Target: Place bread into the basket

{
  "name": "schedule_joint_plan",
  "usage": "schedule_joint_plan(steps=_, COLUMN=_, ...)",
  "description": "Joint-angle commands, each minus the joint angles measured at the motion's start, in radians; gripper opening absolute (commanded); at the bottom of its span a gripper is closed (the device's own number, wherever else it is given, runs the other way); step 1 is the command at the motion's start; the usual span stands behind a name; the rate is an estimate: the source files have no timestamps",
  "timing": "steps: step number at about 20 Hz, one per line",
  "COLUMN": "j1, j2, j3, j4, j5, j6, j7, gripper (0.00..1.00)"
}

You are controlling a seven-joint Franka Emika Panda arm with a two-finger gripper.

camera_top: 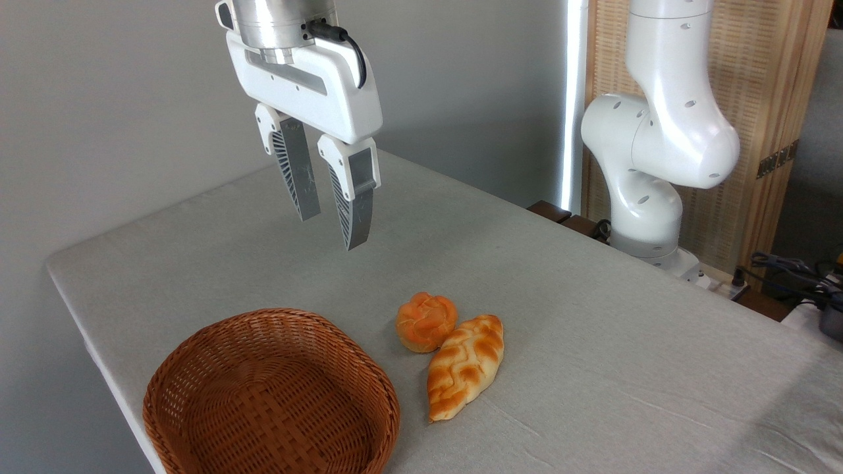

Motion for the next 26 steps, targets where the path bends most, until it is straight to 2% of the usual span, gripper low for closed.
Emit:
schedule_joint_plan(steps=1, j1=-0.006, j2=-0.021, j3=0.011, j4=-0.021, j5=-0.003, j6=-0.004, j7=-0.001, gripper=1.0)
schedule_joint_plan(steps=15, j1=-0.006, j2=-0.027, j3=0.011, j4=-0.038, j5=-0.005, j6=-0.005, j7=-0.005, gripper=1.0)
schedule_joint_plan(steps=19, j1=-0.007, j2=-0.094, j3=0.003, j4=-0.154, j5=-0.003, j6=0.024, j7=-0.004, gripper=1.0)
schedule_joint_plan(steps=24, j1=-0.013, j2=-0.188, j3=0.005, j4=-0.395, j5=0.001, j6=0.214, j7=-0.004, gripper=1.0)
schedule_joint_plan(steps=26, j1=-0.016, j2=-0.205, j3=0.006, j4=-0.476, j5=0.006, j6=0.257, j7=-0.002, gripper=1.0)
